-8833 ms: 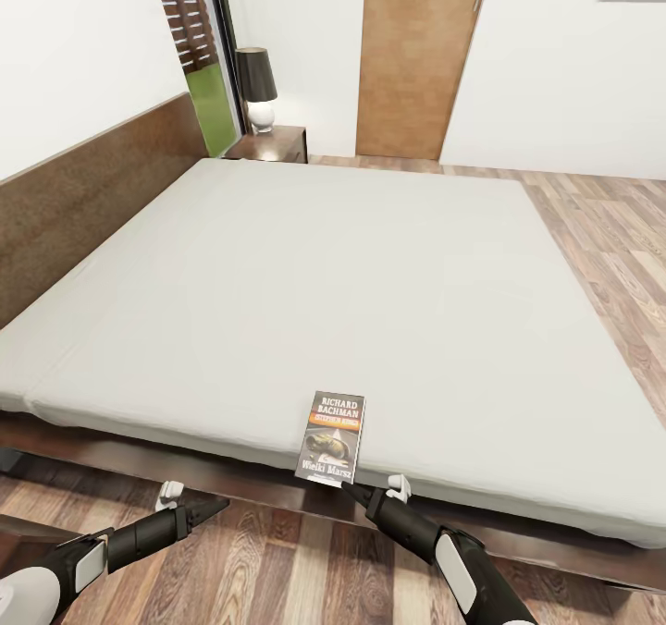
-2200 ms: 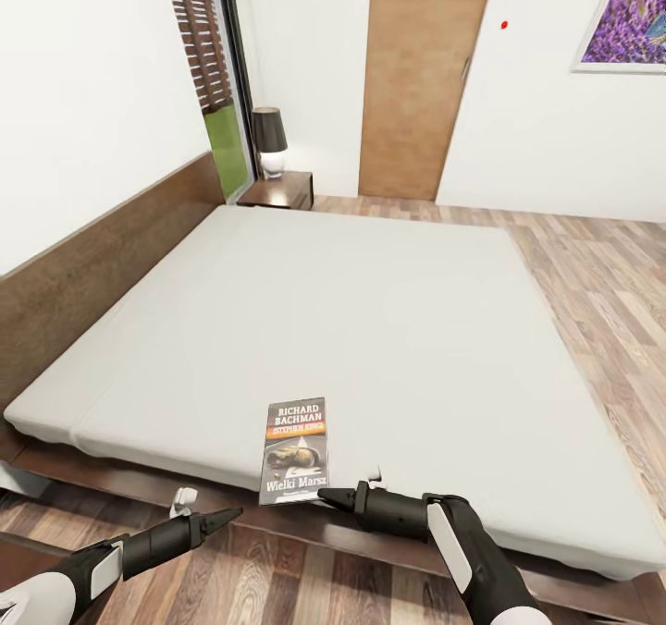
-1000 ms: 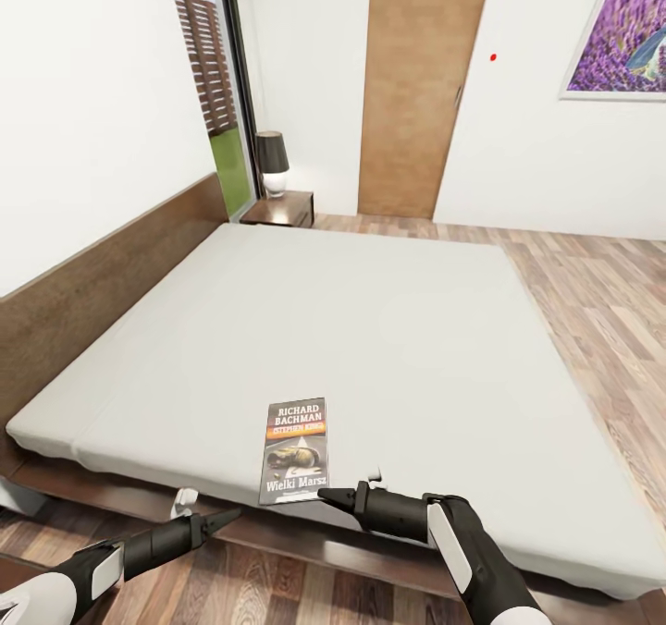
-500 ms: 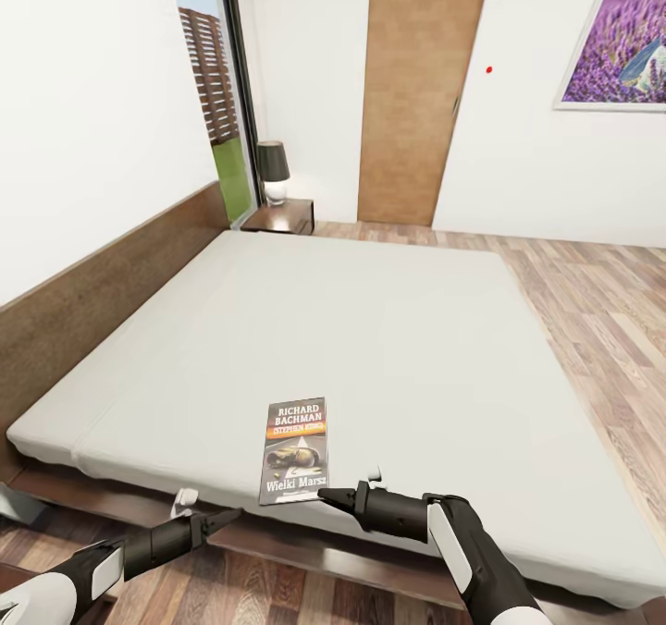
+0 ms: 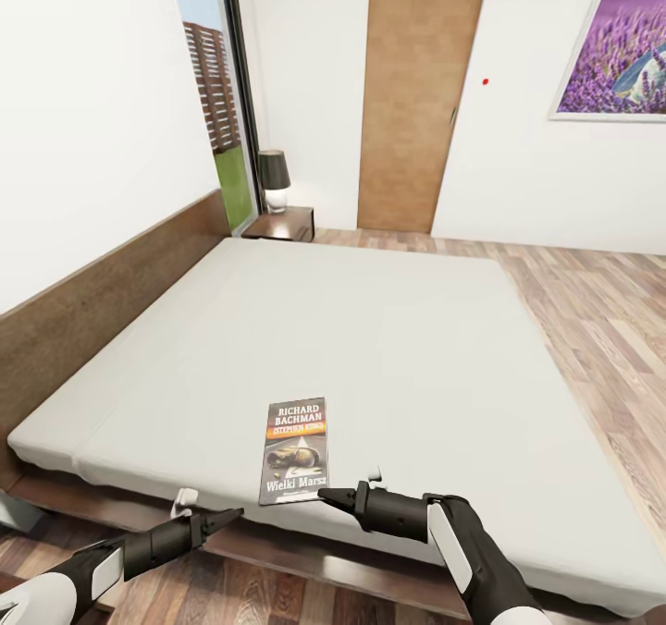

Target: In the bedroom, move the book from the bed onto either nightstand, and place the two sandals side by side next to the bed.

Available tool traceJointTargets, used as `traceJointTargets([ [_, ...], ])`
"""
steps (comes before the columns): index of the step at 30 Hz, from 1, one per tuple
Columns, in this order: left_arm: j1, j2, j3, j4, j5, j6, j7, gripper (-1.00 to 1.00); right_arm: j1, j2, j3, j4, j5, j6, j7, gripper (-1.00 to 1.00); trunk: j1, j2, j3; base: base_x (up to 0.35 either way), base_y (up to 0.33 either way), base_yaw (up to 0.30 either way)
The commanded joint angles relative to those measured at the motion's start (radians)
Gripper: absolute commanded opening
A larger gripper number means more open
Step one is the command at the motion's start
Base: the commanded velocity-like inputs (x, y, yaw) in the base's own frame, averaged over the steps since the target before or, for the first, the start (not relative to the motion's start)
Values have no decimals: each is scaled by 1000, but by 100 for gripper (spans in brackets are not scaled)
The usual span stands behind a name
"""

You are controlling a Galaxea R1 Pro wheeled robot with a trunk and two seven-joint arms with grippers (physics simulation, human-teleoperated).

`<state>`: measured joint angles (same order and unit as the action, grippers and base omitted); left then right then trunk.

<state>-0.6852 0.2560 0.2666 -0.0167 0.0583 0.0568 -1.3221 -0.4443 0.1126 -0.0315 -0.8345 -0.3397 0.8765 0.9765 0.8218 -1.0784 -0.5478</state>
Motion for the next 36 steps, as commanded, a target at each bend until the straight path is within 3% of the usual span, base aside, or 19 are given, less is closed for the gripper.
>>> traceJointTargets([
  [1, -1, 0, -4, 1, 6, 6, -3, 100, -1, 1, -3, 0, 2, 4, 4, -100, 0, -1, 1, 0, 0, 0],
  [36, -1, 0, -4, 0, 6, 6, -2, 100, -1, 1, -3, 0, 2, 4, 4, -100, 0, -1, 58, 0, 0, 0],
])
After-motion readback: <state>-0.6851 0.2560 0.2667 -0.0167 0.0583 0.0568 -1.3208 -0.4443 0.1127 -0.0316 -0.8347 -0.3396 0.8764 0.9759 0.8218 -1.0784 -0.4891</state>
